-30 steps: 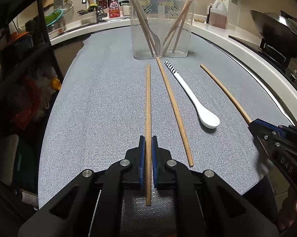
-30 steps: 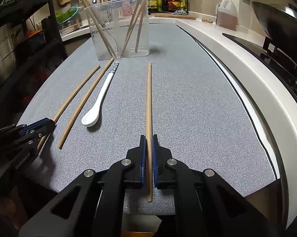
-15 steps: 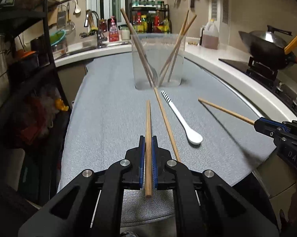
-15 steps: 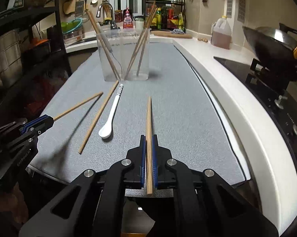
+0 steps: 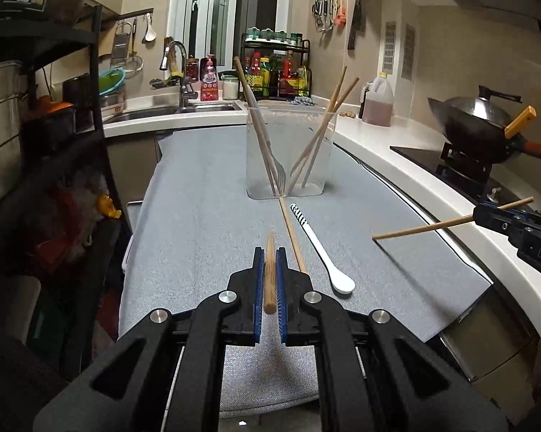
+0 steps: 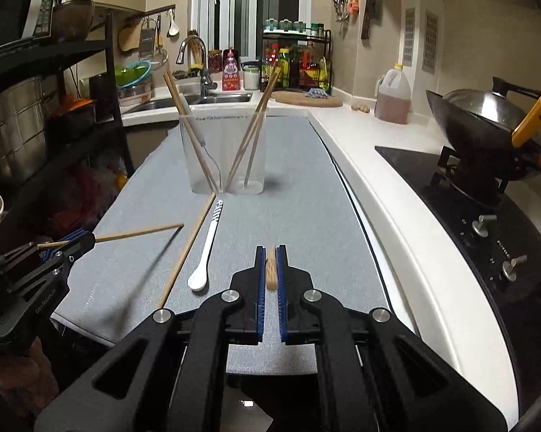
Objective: Organize utensils
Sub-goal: 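Carry both chopsticks upright over the clear container with both tools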
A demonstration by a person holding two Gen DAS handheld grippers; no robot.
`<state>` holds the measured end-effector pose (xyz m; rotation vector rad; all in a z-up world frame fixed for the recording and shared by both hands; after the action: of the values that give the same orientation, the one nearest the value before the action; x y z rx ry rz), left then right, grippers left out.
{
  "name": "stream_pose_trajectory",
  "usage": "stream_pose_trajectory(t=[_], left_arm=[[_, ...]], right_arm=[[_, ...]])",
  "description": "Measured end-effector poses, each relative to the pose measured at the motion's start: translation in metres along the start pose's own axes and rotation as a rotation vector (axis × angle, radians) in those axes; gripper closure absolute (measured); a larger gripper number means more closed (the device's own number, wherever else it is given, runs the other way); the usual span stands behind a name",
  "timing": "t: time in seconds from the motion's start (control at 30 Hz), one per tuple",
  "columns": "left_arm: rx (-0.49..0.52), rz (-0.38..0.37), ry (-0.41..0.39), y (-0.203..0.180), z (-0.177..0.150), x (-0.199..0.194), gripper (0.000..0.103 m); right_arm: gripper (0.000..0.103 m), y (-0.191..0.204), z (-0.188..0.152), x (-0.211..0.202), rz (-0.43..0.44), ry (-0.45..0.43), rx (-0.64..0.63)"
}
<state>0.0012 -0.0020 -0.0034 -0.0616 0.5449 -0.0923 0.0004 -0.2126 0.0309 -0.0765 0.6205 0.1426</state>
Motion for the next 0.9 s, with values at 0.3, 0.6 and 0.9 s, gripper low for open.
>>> stream_pose_trajectory(t=[0.3,0.6,0.9], left_arm=[[-0.019,-0.018,-0.033,0.007,0.023,-0.009,0.096],[-0.016,-0.041,-0.039,0.010,0.068,-0.009,0.096],[-0.029,-0.037,0.003,0.011,0.100,0.001,0.096]], right_arm=[[0.097,-0.006,0.021,-0.007,0.032,-0.047,0.014],[0.097,-0.008,0.048,-0.003,0.092,-0.062,0.043],[0.097,-0.004,0.078,0.006,0.154,-0.043,0.029]])
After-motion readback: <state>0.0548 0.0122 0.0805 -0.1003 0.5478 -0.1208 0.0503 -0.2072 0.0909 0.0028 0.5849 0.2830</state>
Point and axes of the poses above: each gripper's, at about its wrist camera, not at the fingertips, and x roughly the way its jaws point, y to its left, z to its top, the point moved 4 cm from there along x, roughly the way its jaws point, and after that the axes turned 1 degree about -x, right-handed, at the moved point
